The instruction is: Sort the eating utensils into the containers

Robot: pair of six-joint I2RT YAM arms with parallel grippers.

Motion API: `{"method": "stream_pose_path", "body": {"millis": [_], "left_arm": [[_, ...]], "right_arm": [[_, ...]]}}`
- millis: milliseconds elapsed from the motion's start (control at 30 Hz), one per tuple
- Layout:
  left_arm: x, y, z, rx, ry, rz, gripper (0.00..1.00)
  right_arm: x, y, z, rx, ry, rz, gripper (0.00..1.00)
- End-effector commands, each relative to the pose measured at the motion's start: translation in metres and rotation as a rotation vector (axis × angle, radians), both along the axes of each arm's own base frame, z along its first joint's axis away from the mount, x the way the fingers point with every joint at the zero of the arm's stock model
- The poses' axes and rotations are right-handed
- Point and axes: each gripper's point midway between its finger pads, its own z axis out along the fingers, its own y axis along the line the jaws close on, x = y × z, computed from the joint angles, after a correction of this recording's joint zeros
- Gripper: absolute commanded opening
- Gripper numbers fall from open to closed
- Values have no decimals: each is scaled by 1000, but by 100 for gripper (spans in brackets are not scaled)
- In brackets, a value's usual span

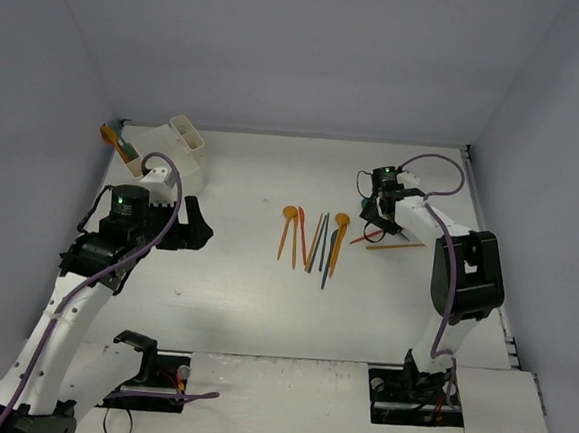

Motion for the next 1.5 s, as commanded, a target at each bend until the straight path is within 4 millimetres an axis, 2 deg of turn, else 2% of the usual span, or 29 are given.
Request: {"method": "stream_pose_path", "body": {"millis": [0, 200, 467, 767, 867, 1100, 1367, 1467], "left_arm": [[-5, -10, 10, -46, -23, -27, 81], [-10, -12, 4, -53, -11, -42, 81], [-13, -18, 6, -60, -14, -72, 81], [-16, -18, 3, -62, -9, -77, 81], [-16, -18, 1, -63, -3, -76, 81], [-16, -18, 3, -65, -8, -74, 81], [-18, -19, 8, -75, -21, -73, 81], [-18, -18, 11, -80, -31, -71, 81]], "right_arm": [[36, -16, 30, -145, -68, 77, 47], [50, -28, 31, -216, -29, 244, 48], [65, -21, 8, -156, 18, 394, 49], [60, -15, -11, -152, 64, 509, 48], [55, -14, -19, -145, 87, 518, 44], [49, -5, -29, -130, 109, 562, 25], [50, 17, -23, -115, 85, 634, 9], [54, 24, -12, -148, 61, 677, 5]]}}
